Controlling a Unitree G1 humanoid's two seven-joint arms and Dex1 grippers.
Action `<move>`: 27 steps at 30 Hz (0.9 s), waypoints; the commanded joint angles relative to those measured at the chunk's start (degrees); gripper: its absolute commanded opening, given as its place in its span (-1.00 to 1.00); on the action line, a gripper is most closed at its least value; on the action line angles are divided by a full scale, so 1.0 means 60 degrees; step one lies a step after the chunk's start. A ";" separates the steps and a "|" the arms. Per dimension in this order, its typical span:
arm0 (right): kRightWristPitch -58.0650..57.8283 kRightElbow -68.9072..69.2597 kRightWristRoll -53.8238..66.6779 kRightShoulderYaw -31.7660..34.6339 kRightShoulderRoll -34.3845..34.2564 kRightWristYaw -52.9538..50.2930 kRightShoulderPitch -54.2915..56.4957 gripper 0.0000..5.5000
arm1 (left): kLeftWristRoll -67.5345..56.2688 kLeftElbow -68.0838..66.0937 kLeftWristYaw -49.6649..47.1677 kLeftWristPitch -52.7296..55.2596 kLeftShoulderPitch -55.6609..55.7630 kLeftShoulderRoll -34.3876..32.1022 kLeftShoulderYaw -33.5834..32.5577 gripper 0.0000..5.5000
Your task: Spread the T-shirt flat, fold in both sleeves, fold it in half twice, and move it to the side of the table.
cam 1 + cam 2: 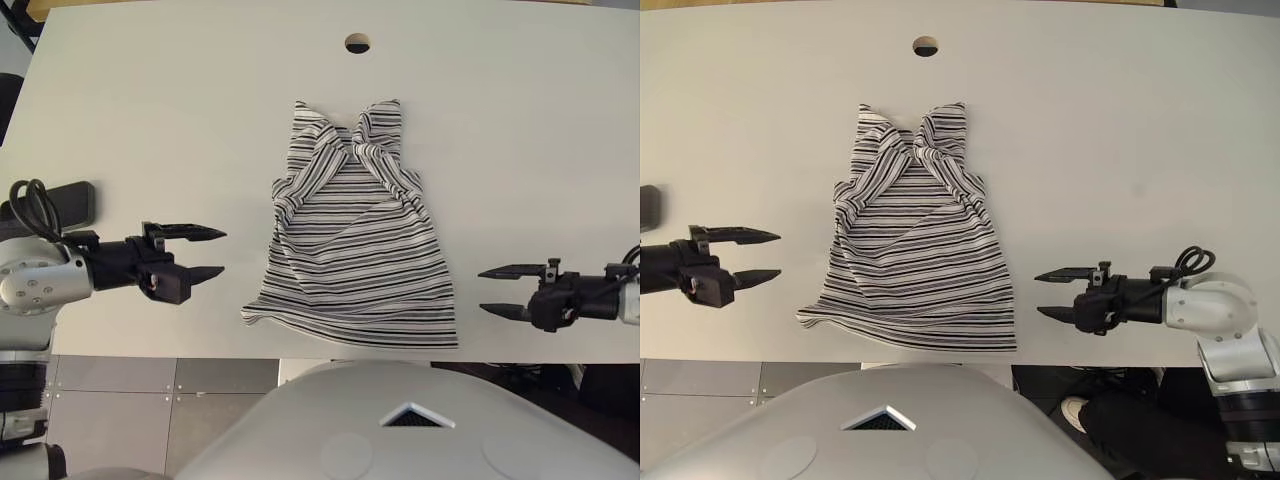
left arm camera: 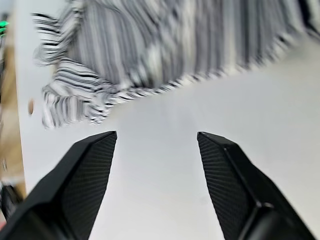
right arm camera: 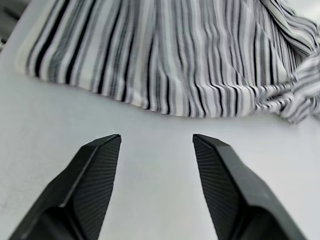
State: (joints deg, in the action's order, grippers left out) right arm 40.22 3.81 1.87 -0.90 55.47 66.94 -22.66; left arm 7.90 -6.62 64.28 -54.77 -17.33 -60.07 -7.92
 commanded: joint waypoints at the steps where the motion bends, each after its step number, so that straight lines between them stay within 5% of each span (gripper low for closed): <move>1: 0.0805 -0.0322 -0.0433 -0.0340 0.0059 -0.0305 -0.0293 0.00 | 0.0476 -0.1045 -0.0403 -0.1195 -0.0090 -0.0684 0.0410 0.10; 27: 0.1662 0.0022 -0.2224 -0.2462 0.0139 -0.2368 -0.0008 0.00 | 0.0207 0.0499 -0.2203 -0.0478 -0.1044 -0.0004 0.3529 0.10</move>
State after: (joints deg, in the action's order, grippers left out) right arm 51.89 4.40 -8.58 -14.58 54.84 51.91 -22.62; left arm 7.16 -3.31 50.67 -59.40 -22.67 -59.43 11.85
